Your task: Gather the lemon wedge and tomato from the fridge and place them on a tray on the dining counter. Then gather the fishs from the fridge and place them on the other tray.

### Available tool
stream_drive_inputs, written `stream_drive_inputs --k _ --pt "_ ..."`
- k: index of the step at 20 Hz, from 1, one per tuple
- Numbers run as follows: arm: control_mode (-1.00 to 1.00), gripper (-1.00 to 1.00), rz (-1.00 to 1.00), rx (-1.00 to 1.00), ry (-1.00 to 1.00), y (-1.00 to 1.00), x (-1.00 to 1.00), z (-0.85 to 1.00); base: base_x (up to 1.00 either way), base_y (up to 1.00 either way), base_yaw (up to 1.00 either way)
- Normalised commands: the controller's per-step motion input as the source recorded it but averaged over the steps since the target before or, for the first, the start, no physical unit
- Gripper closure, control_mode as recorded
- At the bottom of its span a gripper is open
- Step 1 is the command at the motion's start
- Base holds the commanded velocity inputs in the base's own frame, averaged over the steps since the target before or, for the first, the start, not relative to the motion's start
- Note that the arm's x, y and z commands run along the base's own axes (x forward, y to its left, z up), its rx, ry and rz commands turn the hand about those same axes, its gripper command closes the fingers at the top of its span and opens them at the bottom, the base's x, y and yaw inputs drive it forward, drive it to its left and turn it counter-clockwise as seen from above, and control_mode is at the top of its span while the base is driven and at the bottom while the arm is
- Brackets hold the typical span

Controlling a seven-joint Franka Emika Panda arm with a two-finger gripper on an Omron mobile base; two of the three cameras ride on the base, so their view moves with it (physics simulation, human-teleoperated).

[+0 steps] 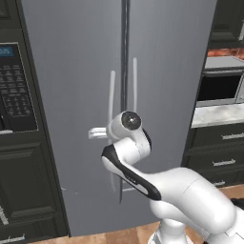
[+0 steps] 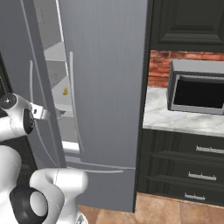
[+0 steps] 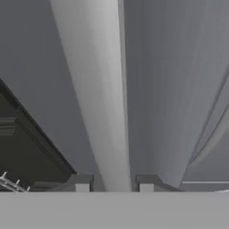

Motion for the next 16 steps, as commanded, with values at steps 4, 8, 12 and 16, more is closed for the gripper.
stream_drive_inputs --k 4,8,12,16 --pt "-1.0 1.0 0.03 0.0 0.07 0.8 0.0 0.06 0.0 0.0 0.0" --pt "-1.0 1.0 0.05 0.0 0.05 0.73 0.0 0.03 0.0 0.0 0.0" --pt "-1.0 1.0 0.08 0.02 0.04 0.9 -0.01 0.0 0.0 0.0 0.0" --pt "-1.0 1.0 0.08 0.03 0.02 0.96 -0.05 0.02 0.0 0.0 0.0"
